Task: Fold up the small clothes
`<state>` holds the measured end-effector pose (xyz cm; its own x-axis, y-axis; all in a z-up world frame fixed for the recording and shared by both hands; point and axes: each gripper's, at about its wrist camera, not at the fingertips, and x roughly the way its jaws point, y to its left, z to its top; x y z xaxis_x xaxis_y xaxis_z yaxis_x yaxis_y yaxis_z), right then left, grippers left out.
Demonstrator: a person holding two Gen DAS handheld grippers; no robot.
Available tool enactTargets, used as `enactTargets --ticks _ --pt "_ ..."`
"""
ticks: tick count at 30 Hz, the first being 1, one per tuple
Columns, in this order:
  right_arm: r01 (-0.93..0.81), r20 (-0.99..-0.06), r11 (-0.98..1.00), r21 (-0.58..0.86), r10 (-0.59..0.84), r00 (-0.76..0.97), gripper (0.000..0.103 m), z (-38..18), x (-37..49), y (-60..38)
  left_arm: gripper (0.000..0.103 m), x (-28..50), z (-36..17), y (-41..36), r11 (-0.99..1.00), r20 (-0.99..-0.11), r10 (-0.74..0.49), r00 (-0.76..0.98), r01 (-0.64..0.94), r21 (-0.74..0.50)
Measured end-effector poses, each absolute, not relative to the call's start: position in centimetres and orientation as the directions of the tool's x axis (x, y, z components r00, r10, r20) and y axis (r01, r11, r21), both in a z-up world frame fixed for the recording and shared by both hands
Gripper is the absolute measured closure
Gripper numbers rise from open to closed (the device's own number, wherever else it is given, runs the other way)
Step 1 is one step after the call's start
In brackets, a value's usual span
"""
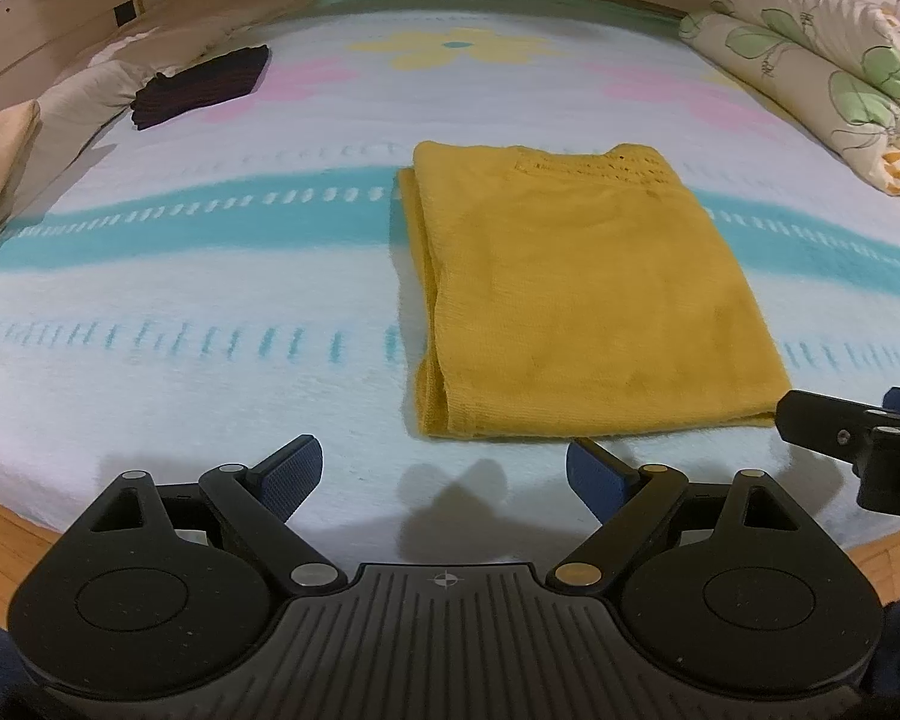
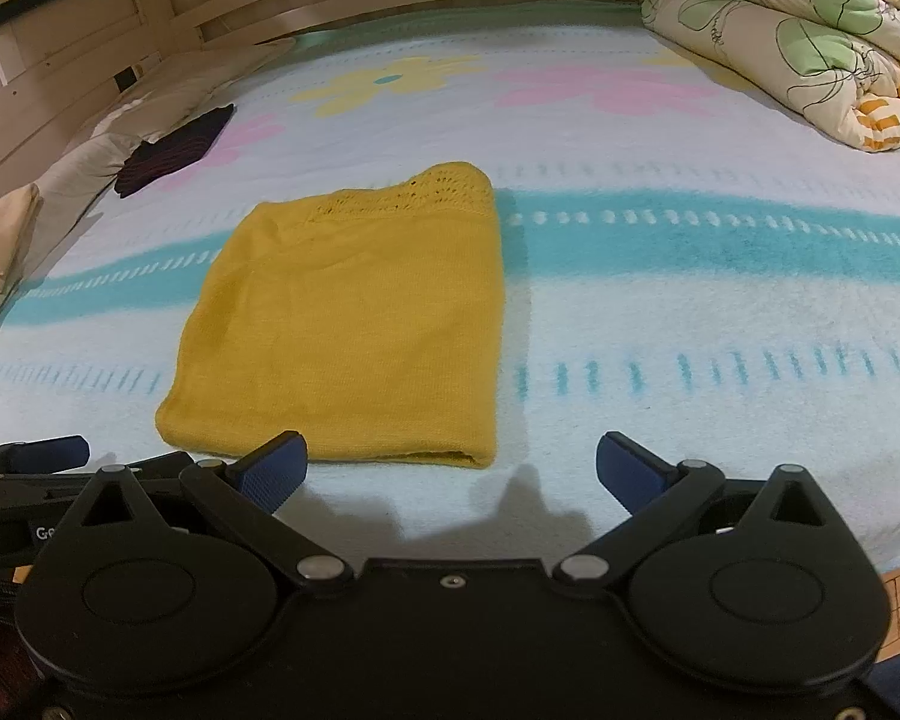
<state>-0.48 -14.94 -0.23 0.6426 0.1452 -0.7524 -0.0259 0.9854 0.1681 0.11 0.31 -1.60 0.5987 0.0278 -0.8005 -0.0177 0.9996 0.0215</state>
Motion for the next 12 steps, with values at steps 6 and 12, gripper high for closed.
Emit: enactTargets --ticks 6,12 --pt "-0.029 -0.754 0.985 0.169 0.148 0.641 0.001 -0.27 -0.45 -14.85 0.014 0.17 -1.66 0.21 1.000 -0.803 0.025 0.595 -0.017 0.018" --pt "-0.032 -0.757 0.984 0.173 0.154 0.635 0.001 -0.45 -0.17 -15.12 0.018 0.17 -1.75 0.14 1.000 -0.805 0.011 0.593 -0.008 0.008"
